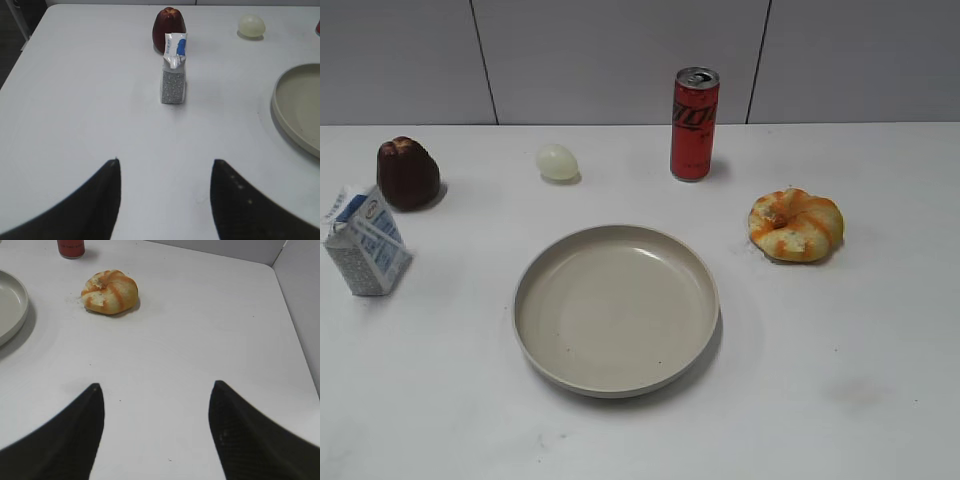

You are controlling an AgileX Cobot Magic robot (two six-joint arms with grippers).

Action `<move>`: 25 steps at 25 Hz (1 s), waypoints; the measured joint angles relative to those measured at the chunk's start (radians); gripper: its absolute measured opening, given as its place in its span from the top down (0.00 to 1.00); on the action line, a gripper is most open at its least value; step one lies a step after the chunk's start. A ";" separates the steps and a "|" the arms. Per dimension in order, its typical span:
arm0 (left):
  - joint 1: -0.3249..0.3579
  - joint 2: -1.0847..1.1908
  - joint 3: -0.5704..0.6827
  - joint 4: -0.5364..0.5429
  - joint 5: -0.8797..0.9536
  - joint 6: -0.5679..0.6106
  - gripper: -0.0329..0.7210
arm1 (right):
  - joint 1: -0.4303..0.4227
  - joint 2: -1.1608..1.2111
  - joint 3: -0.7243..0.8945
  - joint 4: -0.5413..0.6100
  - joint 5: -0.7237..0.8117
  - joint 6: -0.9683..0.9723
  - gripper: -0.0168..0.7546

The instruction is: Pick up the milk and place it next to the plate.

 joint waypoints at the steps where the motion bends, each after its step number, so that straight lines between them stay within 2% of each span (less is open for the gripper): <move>1: 0.000 0.000 0.000 0.000 0.000 0.000 0.38 | 0.000 0.000 0.000 0.000 0.000 0.000 0.33; 25: 0.001 0.000 0.000 0.000 0.000 0.000 0.38 | 0.000 0.000 0.000 0.000 0.000 0.000 0.33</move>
